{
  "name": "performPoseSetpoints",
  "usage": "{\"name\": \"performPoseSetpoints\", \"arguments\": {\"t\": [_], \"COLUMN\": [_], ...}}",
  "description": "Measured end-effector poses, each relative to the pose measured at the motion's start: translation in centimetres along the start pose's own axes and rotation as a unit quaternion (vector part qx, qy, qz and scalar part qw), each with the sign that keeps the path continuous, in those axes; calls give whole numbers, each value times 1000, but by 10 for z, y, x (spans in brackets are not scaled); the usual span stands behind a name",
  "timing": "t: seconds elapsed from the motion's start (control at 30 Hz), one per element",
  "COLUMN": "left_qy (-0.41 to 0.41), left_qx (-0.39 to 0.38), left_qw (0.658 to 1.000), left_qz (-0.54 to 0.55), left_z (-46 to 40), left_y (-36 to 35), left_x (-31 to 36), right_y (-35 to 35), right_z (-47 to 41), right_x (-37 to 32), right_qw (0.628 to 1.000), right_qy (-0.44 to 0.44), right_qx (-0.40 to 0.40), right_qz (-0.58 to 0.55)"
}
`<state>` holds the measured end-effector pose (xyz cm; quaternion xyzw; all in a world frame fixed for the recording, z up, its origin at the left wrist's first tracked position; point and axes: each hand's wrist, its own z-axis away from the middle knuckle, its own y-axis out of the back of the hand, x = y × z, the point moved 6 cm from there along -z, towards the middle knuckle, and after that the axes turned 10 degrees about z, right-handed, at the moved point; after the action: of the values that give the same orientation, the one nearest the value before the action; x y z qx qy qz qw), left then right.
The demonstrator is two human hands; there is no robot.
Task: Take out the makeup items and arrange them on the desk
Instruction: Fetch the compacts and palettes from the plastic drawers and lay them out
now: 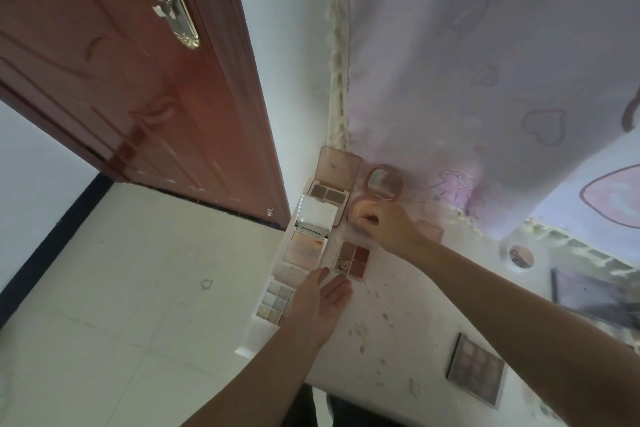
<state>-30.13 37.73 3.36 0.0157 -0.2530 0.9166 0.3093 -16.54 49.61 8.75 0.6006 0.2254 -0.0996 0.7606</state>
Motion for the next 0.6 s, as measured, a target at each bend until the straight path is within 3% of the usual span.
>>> {"name": "performPoseSetpoints", "arguments": {"t": [0.2, 0.37, 0.6], "left_qy": [14, 54, 78], "left_qx": [-3, -39, -113], "left_qw": [999, 983, 862], "left_qz": [-42, -169, -488], "left_z": [5, 13, 23], "left_y": [-2, -12, -28], "left_x": [-8, -46, -132], "right_y": [17, 37, -7], "right_z": [14, 83, 230], "right_x": [17, 51, 82], "right_qw": [998, 989, 952], "right_qy": [-58, -141, -220], "right_qx": [13, -29, -163], "right_qz": [5, 12, 135]}}
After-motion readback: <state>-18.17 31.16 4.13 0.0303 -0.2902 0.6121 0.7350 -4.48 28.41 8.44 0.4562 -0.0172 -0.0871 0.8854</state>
